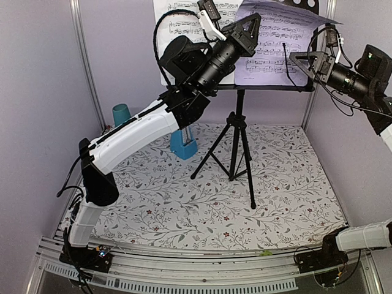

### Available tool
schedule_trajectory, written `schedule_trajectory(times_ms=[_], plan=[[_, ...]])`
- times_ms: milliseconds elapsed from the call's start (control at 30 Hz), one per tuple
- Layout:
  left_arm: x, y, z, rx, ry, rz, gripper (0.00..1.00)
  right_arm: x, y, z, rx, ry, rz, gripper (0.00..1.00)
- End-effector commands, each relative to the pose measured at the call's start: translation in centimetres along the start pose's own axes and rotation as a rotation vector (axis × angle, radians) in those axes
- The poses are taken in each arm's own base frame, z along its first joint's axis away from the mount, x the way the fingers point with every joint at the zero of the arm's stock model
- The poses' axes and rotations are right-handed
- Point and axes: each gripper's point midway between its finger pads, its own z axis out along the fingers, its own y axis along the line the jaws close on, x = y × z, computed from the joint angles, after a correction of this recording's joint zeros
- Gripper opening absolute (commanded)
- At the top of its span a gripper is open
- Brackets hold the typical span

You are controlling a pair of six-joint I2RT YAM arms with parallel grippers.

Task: Set up the instrument practice props
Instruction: Adjust the sheet music on the music stand.

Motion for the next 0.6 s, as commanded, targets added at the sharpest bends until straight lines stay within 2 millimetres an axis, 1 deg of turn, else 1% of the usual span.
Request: schedule_trajectory(times_ms=[0,133,233,300,467,567], plan=[[-1.0,0.3,0.1,0.004,-0.012,0.011,0.15,-2.9,3.8,-1.5,-0.102,-0.08,-0.119,0.35],[-1.1,0.3,0.1,0.004,-0.009,0.015,0.15,-4.3,5.7,-1.7,-0.188,-0.122,-0.164,0.36],[-0.9,0.2,0.1,0.005,-0.001,0.018,0.15,-5.4,6.2,-1.5,-0.225,-0.169,-0.168,0.36],[-0.9,0.2,0.0,0.005,0.003,0.019,0.15,-6.3,6.0,-1.1,-0.23,-0.21,-0.172,0.36],[-0.9,-0.1,0.0,0.014,0.018,0.018,0.15,-8.8,4.8,0.4,-0.218,-0.309,-0.145,0.37],[-1.1,-0.5,0.0,0.024,0.026,0.018,0.15,-10.2,4.3,1.0,-0.216,-0.362,-0.117,0.38]])
